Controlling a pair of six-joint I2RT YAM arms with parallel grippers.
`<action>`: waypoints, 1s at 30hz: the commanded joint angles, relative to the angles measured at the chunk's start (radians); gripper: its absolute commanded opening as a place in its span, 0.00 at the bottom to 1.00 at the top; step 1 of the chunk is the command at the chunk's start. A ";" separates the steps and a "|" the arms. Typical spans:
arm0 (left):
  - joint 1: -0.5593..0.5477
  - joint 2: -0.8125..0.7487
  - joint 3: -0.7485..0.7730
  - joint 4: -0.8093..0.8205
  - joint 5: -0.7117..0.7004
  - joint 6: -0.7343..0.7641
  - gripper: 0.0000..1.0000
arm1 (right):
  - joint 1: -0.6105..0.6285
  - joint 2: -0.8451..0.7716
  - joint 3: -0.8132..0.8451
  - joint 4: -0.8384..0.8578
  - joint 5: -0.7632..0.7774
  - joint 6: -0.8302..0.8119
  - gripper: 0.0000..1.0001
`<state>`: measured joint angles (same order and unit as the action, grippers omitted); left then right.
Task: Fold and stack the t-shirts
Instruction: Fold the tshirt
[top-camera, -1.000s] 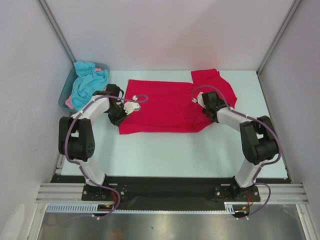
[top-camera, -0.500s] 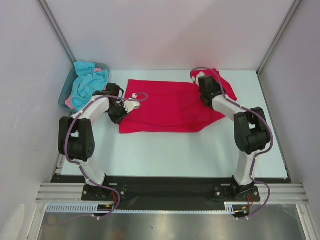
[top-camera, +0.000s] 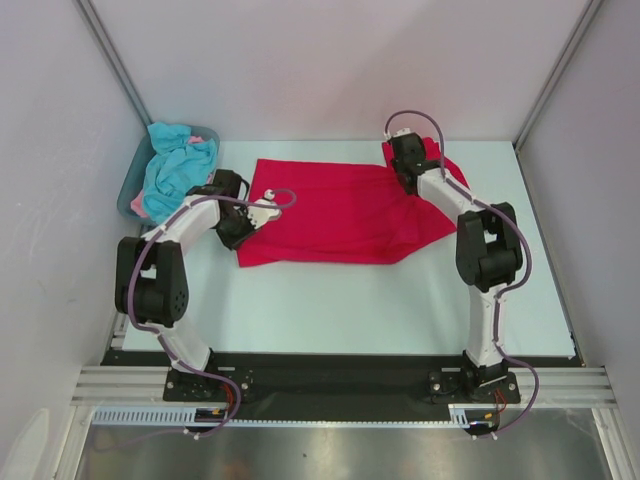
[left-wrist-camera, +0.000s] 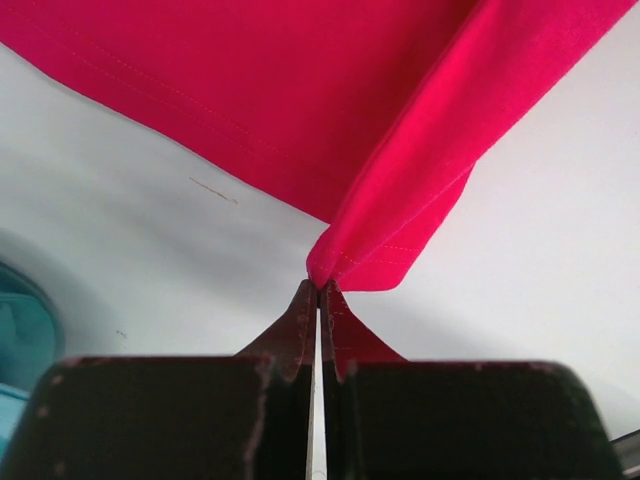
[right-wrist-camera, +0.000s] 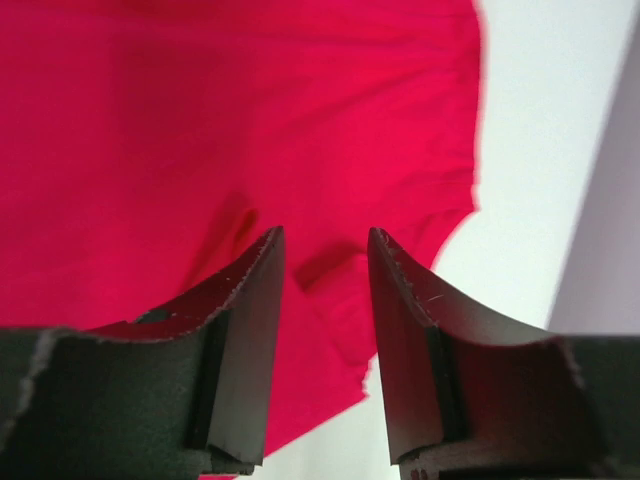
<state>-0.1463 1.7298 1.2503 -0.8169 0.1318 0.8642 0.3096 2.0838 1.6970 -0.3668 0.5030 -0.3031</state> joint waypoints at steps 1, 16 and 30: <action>-0.016 -0.047 0.001 0.013 -0.014 -0.004 0.00 | 0.013 0.024 0.018 -0.061 -0.084 0.084 0.43; -0.036 -0.033 0.014 0.013 0.002 -0.010 0.00 | -0.047 0.102 0.059 -0.092 -0.103 0.124 0.39; -0.039 -0.022 0.018 0.013 0.003 -0.010 0.00 | -0.018 0.113 0.098 -0.119 -0.146 0.147 0.41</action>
<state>-0.1764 1.7294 1.2503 -0.8158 0.1253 0.8642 0.2810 2.1918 1.7493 -0.4667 0.3790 -0.1837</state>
